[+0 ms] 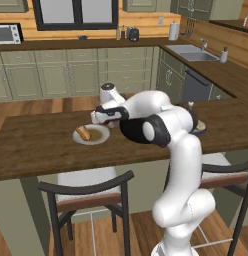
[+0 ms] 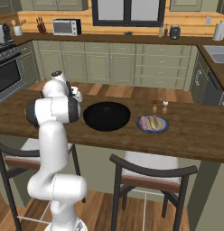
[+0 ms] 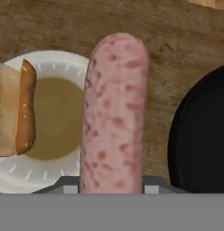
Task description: Place one bun and one sausage from the bowl on each plate.
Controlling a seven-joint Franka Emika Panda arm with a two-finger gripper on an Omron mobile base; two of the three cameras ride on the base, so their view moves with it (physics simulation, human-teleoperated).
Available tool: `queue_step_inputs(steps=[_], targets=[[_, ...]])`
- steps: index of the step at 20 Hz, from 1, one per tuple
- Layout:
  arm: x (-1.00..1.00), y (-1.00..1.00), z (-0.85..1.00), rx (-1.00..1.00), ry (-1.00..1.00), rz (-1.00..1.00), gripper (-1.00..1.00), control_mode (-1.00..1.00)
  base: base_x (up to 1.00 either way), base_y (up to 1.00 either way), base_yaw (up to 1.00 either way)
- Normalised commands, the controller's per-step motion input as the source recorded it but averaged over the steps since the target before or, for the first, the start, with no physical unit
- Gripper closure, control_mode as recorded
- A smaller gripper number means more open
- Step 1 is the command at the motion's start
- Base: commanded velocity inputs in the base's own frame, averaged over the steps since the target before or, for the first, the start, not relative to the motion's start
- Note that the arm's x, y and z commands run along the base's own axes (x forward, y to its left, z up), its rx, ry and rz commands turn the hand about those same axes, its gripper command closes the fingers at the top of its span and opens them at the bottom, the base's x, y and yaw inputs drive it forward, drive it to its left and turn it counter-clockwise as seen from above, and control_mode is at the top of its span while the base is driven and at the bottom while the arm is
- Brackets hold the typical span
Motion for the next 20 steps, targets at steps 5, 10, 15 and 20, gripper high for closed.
queue_step_inputs(steps=[5,10,15,20], targets=[[0.27,0.62,-0.11,0.0,0.18,0.23,1.0,-1.0,0.0,0.0,0.0],[0.26,0.18,-0.37,0.0,0.25,0.02,1.0,-1.0,0.0,0.0,0.0],[0.15,0.03,-0.13,0.0,-0.01,-0.08,1.0,-1.0,0.0,0.0,0.0],[-0.08,0.02,-0.16,0.01,-0.05,-0.03,1.0,-1.0,0.0,0.0,0.0]])
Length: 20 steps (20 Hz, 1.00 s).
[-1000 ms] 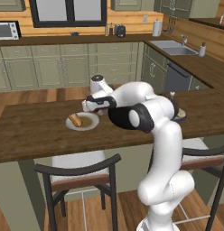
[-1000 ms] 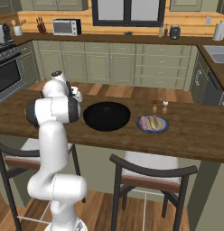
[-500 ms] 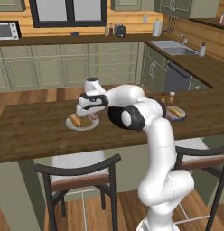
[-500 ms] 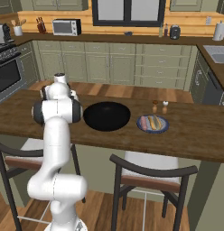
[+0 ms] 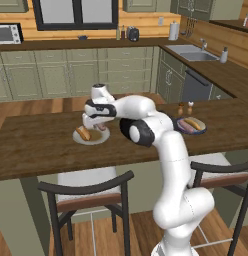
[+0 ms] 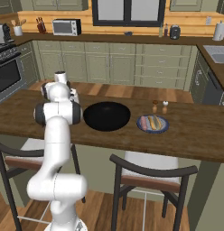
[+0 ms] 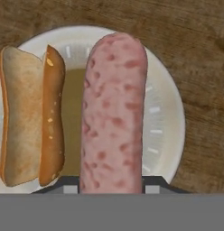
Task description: Place one bun and one sausage from the bowl on each plate.
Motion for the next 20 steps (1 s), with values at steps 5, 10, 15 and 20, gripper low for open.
queue_step_inputs(steps=[5,10,15,20], targets=[[-0.26,0.0,-0.25,0.0,-0.1,-0.07,-1.0,-1.0,0.0,0.0,0.0],[-0.02,0.03,-0.21,0.0,-0.09,-0.02,-1.0,-1.0,0.0,0.0,0.0],[0.0,0.0,-0.14,0.0,-0.06,-0.01,-1.0,-1.0,0.0,0.0,0.0],[-0.01,-0.18,0.22,-0.04,-0.02,-0.04,-1.0,-1.0,0.0,0.0,0.0]])
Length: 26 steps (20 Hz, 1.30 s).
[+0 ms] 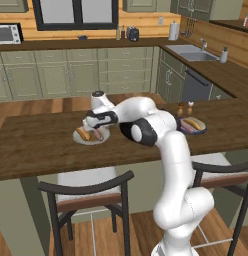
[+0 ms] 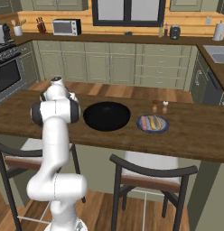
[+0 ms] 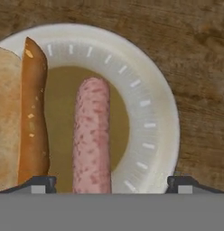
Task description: Place one bun and one sausage from the bowl on each plate.
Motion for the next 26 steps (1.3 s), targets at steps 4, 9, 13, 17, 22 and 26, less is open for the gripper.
queue_step_inputs(steps=[4,9,13,17,22,26], targets=[[-0.36,-0.13,0.8,-0.08,-0.03,-0.01,-1.0,-1.0,0.0,0.0,0.0],[-0.86,-0.36,0.83,-0.06,-0.07,-0.09,-1.0,-1.0,0.0,0.0,0.0],[-0.78,-0.82,0.79,0.0,-0.06,-0.16,-1.0,-1.0,0.0,0.0,0.0],[-0.77,-0.92,0.8,0.0,-0.04,-0.15,-1.0,-1.0,0.0,0.0,0.0],[-0.94,-1.0,0.45,0.02,-0.18,-0.09,-1.0,-1.0,0.0,0.0,0.0],[-0.92,-0.99,0.62,0.0,-0.18,-0.06,-1.0,-1.0,0.0,0.0,0.0]])
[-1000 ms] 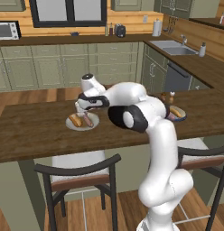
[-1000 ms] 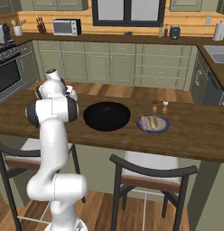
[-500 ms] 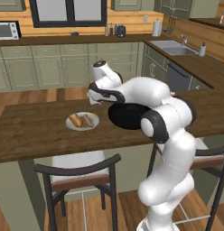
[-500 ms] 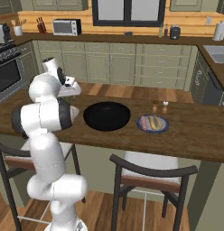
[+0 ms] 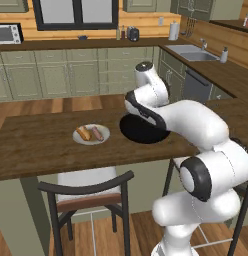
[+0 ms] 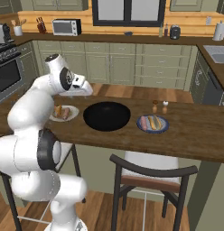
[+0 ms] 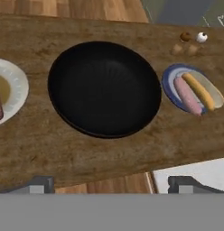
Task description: Place one bun and one sausage from the bowl on each plate.
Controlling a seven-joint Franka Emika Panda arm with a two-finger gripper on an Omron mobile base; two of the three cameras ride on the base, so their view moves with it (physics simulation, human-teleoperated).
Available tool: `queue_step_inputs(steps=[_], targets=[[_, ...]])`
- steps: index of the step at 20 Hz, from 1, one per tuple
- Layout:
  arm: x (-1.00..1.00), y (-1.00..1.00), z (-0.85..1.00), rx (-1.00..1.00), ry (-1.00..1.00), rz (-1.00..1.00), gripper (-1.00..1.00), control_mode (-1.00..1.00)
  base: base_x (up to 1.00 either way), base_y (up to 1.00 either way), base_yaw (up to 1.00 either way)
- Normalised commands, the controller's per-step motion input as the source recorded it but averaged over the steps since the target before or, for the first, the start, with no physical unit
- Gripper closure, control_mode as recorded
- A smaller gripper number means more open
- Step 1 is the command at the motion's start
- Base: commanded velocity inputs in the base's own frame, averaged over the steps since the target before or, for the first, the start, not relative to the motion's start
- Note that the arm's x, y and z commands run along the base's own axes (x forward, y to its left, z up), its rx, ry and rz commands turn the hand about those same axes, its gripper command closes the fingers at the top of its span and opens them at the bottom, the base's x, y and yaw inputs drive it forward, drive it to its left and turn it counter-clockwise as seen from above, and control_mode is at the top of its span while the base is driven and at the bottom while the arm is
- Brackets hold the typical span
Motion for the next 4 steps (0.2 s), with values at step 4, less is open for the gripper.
queue_step_inputs(steps=[4], targets=[[-0.48,-0.86,0.38,0.02,-0.04,-0.01,-1.0,-1.0,0.0,0.0,0.0]])
